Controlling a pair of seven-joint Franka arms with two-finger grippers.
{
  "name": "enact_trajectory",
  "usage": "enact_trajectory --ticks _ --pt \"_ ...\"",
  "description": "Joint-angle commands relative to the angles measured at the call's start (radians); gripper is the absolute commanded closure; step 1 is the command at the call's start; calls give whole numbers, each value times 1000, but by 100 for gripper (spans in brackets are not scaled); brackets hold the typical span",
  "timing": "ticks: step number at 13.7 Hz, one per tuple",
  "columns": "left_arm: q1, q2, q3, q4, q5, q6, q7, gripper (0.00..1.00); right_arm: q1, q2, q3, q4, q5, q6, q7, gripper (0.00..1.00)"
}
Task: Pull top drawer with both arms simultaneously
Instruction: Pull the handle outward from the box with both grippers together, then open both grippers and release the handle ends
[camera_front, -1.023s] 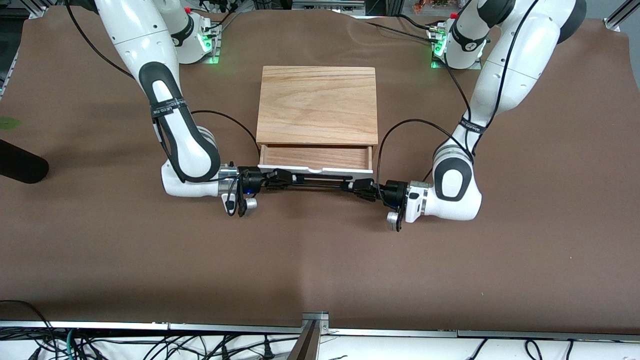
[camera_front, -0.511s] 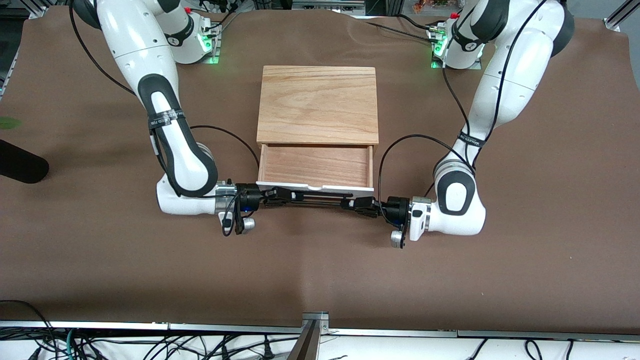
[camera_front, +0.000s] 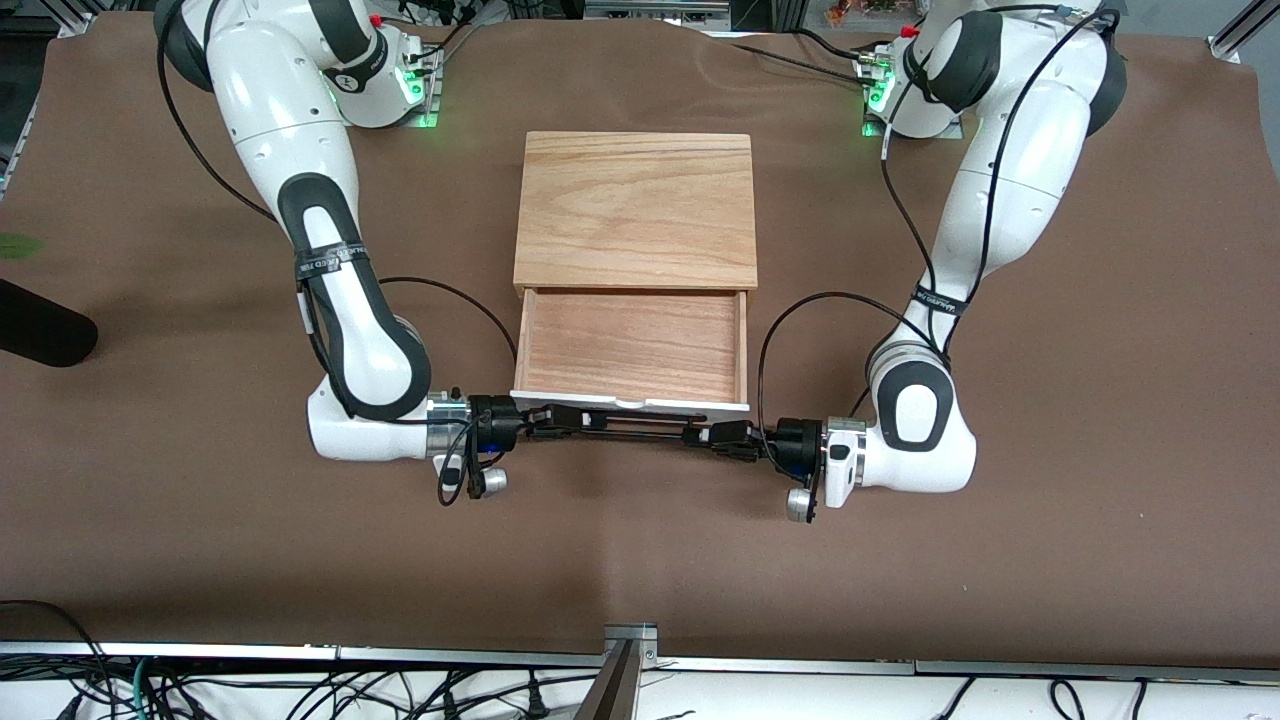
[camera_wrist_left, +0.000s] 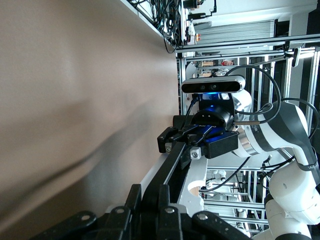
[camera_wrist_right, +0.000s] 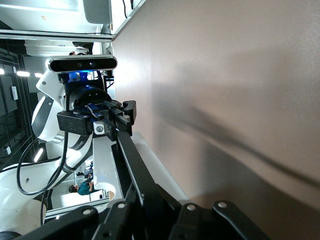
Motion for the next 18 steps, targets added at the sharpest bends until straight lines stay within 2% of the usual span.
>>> enact_trajectory --ticks 1,4,6,7,8,9,10,11,12,13,14,18 --pt "10 79 70 97 -8 115 -23 98 -26 11 15 65 18 -28 64 100" --pt "10 81 70 96 -6 121 -21 96 -38 12 18 62 29 -32 69 100" --pt "12 81 70 93 -6 121 -23 86 -38 9 18 62 29 -52 93 100" --pt "12 81 70 91 -8 121 -23 69 -38 7 20 62 29 -52 95 100" --pt "12 80 70 91 -6 121 -23 45 -38 7 20 62 30 -52 95 88" --pt "13 79 70 90 -6 121 -23 27 -37 5 20 62 29 -52 100 70" --pt "13 78 70 90 -6 121 -21 0 -37 5 20 64 29 -51 106 64" --pt "15 76 70 88 -6 118 -20 0 -37 2 21 62 29 -52 112 49" --pt "17 75 70 87 -6 115 -20 0 -37 1 23 64 29 -52 113 42" --pt "17 73 70 87 -6 115 -20 0 -35 -1 23 64 29 -52 115 28" --pt "17 72 69 87 -8 114 -21 0 -35 -4 23 64 29 -52 129 0" --pt "21 41 72 80 -2 109 -44 0 -35 -11 23 65 26 -52 188 0"
